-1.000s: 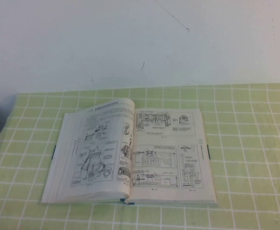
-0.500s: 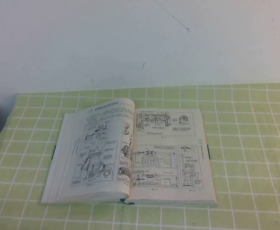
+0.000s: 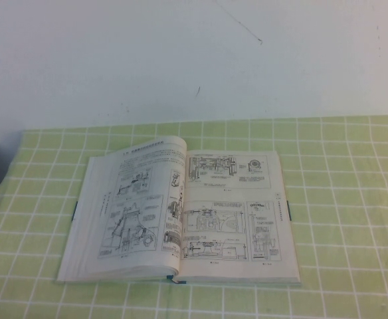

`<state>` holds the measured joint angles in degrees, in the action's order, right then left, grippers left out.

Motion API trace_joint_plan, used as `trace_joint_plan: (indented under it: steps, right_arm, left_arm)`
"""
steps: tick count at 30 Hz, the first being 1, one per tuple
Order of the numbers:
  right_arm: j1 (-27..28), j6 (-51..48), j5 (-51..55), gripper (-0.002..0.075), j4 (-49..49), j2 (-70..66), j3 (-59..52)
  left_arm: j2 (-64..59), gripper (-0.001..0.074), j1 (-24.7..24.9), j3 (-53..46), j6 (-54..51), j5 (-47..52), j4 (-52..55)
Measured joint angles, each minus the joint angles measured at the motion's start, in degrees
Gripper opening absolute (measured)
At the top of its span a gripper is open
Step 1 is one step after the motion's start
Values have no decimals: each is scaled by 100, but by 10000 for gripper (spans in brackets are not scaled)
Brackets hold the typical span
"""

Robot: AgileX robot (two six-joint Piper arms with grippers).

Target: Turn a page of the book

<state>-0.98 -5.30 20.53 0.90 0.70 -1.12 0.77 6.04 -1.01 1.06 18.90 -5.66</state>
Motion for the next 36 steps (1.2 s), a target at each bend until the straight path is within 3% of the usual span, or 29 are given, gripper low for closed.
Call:
trace_joint_plan:
  steps: [36]
  right_arm:
    - [0,-118,0,-2,32,0,0]
  left_arm:
    - [0,-3,0,0,0,0,-10]
